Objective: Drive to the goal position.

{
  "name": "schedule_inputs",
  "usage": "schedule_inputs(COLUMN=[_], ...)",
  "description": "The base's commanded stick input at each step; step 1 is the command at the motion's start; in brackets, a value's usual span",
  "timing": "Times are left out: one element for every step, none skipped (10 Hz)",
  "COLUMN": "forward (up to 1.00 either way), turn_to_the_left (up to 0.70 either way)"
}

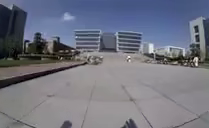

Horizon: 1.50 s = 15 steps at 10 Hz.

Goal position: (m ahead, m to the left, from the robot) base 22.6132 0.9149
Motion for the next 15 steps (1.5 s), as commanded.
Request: schedule_inputs(forward=[0.50,0.50,0.50,0.50,0.57,0.70,0.79,0.85,0.85,0.91,1.00,1.00,1.00,1.00,1.00], turn_to_the_left=[0.00,0.00,0.00,0.00,0.00,0.00,0.00,0.00,0.00,0.00,0.00,0.00,0.00,0.00,0.00])
